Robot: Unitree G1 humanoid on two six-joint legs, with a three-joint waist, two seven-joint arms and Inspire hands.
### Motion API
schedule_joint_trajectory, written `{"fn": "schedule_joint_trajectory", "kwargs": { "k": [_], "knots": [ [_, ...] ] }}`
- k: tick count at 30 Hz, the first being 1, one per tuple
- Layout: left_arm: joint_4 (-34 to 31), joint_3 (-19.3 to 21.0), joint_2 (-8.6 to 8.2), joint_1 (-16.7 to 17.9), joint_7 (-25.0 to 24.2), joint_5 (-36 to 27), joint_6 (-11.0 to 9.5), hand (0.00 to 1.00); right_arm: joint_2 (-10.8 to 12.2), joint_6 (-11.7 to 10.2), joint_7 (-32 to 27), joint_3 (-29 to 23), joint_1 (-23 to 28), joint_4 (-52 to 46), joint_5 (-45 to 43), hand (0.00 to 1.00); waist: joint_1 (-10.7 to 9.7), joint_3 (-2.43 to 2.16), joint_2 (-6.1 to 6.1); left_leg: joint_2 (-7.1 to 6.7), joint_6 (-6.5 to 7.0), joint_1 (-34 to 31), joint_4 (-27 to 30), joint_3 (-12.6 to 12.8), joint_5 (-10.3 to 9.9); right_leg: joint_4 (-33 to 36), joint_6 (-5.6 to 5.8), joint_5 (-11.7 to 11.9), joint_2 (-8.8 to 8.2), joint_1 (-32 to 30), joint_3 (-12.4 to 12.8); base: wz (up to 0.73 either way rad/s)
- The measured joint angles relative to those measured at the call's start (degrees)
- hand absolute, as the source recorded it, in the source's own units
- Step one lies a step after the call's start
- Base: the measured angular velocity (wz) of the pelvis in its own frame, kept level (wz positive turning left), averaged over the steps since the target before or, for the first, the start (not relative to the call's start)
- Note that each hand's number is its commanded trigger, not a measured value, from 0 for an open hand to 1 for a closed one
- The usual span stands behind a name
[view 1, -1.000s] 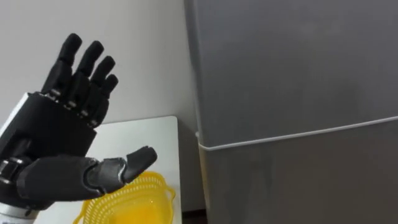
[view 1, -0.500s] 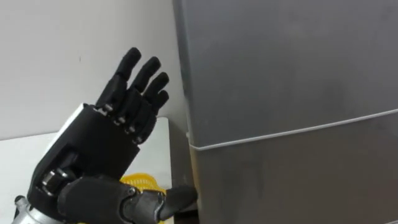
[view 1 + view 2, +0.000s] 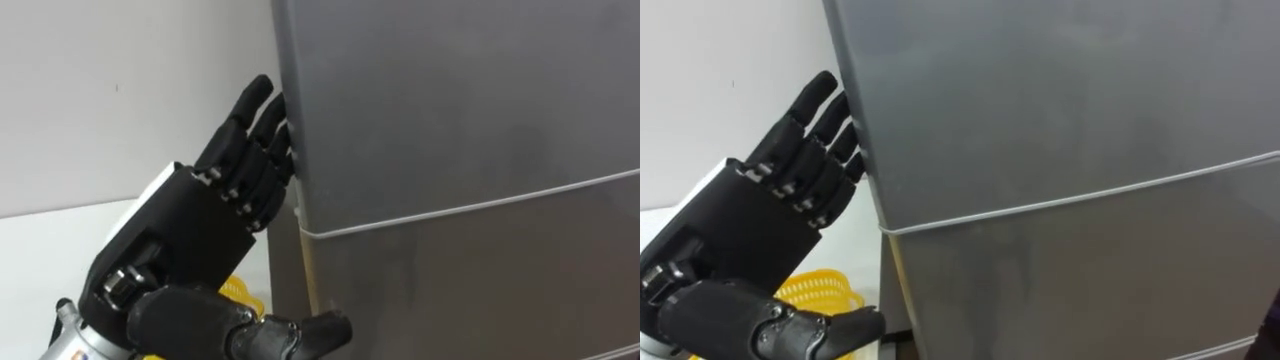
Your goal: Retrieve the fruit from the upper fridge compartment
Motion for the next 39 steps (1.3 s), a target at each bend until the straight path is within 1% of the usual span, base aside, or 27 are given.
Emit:
{"fn": "schedule_joint_trajectory", "kwargs": {
  "k": [3,4,5,6,10,11,14,16,19,21,24,26,27,29,30,33,36,39],
  "knots": [
    [0.0,-0.21,0.0,-0.04,0.3,0.0,0.0,0.0,-0.15,-0.01,-0.01,0.93,-0.39,0.07,0.0,0.0,0.01,-0.15,0.4,0.05,0.02,-0.25,0.12,0.0,0.02,-0.01,-0.02,0.02,-0.02,0.03,-0.44,0.08],
    [0.0,-0.23,0.0,-0.04,0.36,0.0,0.01,0.51,-0.21,-0.02,0.0,1.17,-0.48,0.07,0.0,0.0,0.01,-0.17,0.43,0.06,0.03,-0.25,0.13,0.0,0.02,-0.01,-0.02,0.02,-0.02,0.04,-0.46,0.03],
    [0.0,-0.27,0.0,-0.04,0.51,0.01,0.01,0.6,-0.29,-0.02,-0.01,1.46,-0.66,0.07,0.0,0.0,0.0,-0.17,0.53,0.07,0.04,-0.28,0.14,0.0,0.02,-0.02,-0.02,0.02,-0.01,0.04,-0.46,0.0],
    [0.0,-0.29,0.0,-0.04,0.56,0.01,0.01,1.0,-0.36,-0.03,-0.02,1.68,-0.72,0.07,0.0,0.0,0.0,-0.16,0.56,0.07,0.04,-0.28,0.15,0.0,0.03,-0.02,-0.02,0.02,-0.01,0.04,-0.46,0.0],
    [0.07,-0.08,0.0,-0.04,1.64,0.12,0.0,1.0,-0.53,-0.02,-0.06,2.27,-0.78,0.16,0.0,0.0,0.02,-0.16,0.59,0.07,0.04,-0.3,0.22,0.0,0.02,0.0,-0.03,0.03,-0.02,0.08,-0.45,0.0],
    [0.34,0.26,0.0,-0.07,2.78,0.11,-0.03,1.0,-0.53,-0.02,-0.09,2.37,-0.79,0.34,0.0,0.0,0.03,-0.16,0.61,0.06,0.04,-0.28,0.23,0.0,0.03,0.01,-0.03,0.03,-0.02,0.09,-0.45,0.0],
    [1.9,0.83,0.02,-1.48,4.55,-0.06,-0.3,1.0,-0.55,-0.02,-0.12,2.97,-0.76,0.73,0.04,0.0,0.04,-0.14,0.64,0.06,0.04,-0.3,0.25,0.0,0.03,-0.01,-0.02,0.03,-0.03,0.13,-0.46,0.0],
    [1.92,0.72,0.11,-1.6,4.64,-0.1,-0.39,1.0,-0.57,-0.01,-0.12,3.49,-0.79,1.51,0.05,0.0,0.14,-0.13,0.65,0.02,0.04,-0.31,0.25,0.01,0.02,-0.02,-0.02,0.02,-0.06,0.18,-0.46,0.0],
    [1.95,0.84,0.1,-1.99,6.12,-0.1,-0.44,1.0,-0.57,0.03,-0.09,3.89,-0.7,1.86,0.04,0.0,0.07,-0.06,0.92,0.01,0.04,-0.34,0.25,0.24,0.02,-0.03,-0.02,0.02,-0.08,0.13,-0.36,0.0],
    [2.0,0.86,0.1,-2.25,6.46,-0.13,-0.77,1.0,-0.57,0.06,-0.06,4.27,-0.62,2.14,0.04,0.0,0.09,-0.13,1.07,0.02,0.04,-0.34,0.26,0.41,0.03,-0.03,-0.01,0.02,-0.09,0.14,-0.37,0.0],
    [2.01,-0.08,0.11,-4.02,6.54,-0.25,-1.03,1.0,-0.57,0.07,-0.02,4.39,-0.69,2.25,0.07,0.0,0.03,-0.14,1.32,0.02,0.04,-0.33,0.25,0.52,0.03,0.0,-0.01,0.02,-0.1,0.15,-0.31,0.0],
    [2.01,-1.04,0.11,-4.82,5.91,-0.42,-1.12,1.0,-0.59,0.07,0.0,4.39,-0.72,2.25,0.17,0.0,0.01,-0.18,1.42,0.03,0.04,-0.32,0.25,0.66,0.03,0.0,-0.01,0.02,-0.1,0.15,-0.24,0.0],
    [2.01,-2.31,0.1,-5.24,5.45,-0.82,-1.12,1.0,-0.65,0.07,0.01,4.39,-0.81,2.22,0.15,0.0,-0.01,-0.1,1.36,0.04,0.04,-0.3,0.24,0.75,0.03,0.02,-0.01,0.02,-0.1,0.1,-0.18,-0.04],
    [1.83,-2.62,0.12,-5.25,3.46,-1.66,-1.61,1.0,-0.67,0.05,0.01,4.39,-0.87,2.19,0.14,0.0,0.03,-0.11,1.36,0.07,0.04,-0.2,0.23,0.87,0.03,0.04,-0.01,0.02,-0.06,0.07,-0.02,-0.04],
    [1.67,-3.02,0.17,-5.25,2.64,-1.93,-1.61,1.0,-0.78,0.05,0.0,4.38,-0.95,2.19,0.15,0.0,0.05,-0.01,1.21,0.06,0.04,-0.17,0.23,0.92,0.03,0.07,-0.01,0.02,-0.07,0.07,-0.01,0.0],
    [1.93,-4.41,0.2,-5.23,1.87,-2.29,-1.1,1.0,-0.87,0.01,-0.03,4.37,-1.27,2.19,0.15,0.0,-0.02,0.03,1.15,0.08,0.04,-0.17,0.25,0.98,0.03,0.14,-0.01,0.02,-0.06,0.0,0.1,0.0],
    [1.88,-4.97,0.27,-5.24,-0.18,-2.31,-1.09,1.0,-0.95,0.0,-0.02,4.37,-1.35,2.16,0.14,0.0,-0.03,-0.07,0.93,0.11,0.04,-0.15,0.26,0.98,0.03,0.11,-0.01,0.02,-0.04,-0.02,0.1,0.0],
    [1.88,-5.47,0.27,-5.24,-0.89,-2.29,-1.09,1.0,-0.96,0.0,-0.02,4.37,-1.34,2.17,0.14,0.0,-0.08,-0.2,0.71,0.12,0.05,-0.1,0.31,0.99,0.03,0.09,-0.02,0.02,-0.02,0.0,0.16,0.0]
  ]
}}
